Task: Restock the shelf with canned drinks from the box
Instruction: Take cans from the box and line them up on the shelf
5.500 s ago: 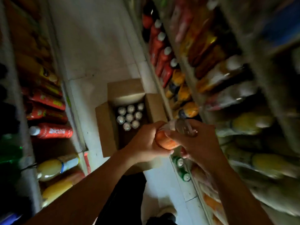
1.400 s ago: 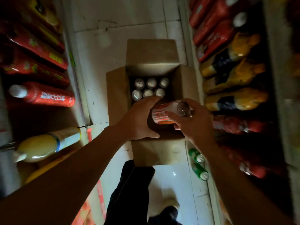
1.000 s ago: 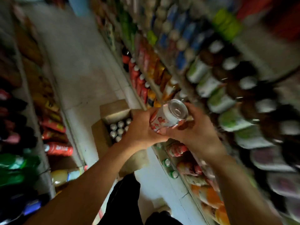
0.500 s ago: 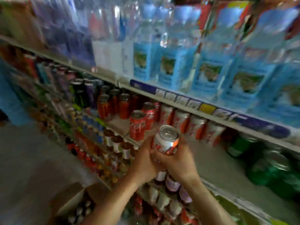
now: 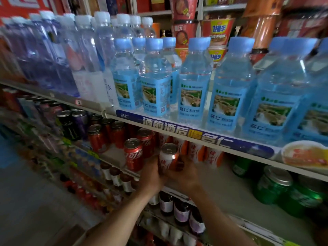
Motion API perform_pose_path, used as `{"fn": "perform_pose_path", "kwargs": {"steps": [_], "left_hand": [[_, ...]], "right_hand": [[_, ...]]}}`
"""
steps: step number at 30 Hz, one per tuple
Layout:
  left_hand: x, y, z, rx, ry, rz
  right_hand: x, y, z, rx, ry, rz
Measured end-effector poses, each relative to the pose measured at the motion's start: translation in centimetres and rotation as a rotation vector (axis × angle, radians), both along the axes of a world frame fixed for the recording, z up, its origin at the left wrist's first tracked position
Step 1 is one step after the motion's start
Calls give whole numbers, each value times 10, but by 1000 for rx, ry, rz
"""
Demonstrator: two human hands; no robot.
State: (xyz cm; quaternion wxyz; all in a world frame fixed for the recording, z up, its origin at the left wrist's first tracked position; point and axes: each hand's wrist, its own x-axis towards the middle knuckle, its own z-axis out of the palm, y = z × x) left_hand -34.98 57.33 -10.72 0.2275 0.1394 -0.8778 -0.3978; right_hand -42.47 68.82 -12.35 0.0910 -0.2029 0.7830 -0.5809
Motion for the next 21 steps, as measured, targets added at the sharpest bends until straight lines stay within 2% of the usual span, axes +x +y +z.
{"fn": "perform_pose_path", "kwargs": {"steps": [3, 7, 9, 13, 18, 21], "left_hand": [[-3, -12, -7, -22, -104, 39], [6, -28, -4, -187, -242, -48], [12, -36, -3, -271, -312, -110], [20, -52, 0, -452, -366, -138], [21, -67, -1, -540, -389, -186], [19, -65, -1, -584, -398, -210]], "right_hand": [[-5, -11, -8, -17, 17, 9], [-9, -26, -10, -23, 35, -54], [-13, -33, -7, 41, 74, -70], [-17, -45, -6, 192, 231, -154], [-11, -53, -6, 264, 269, -179], [-15, -57, -12, 249, 195, -130]]}}
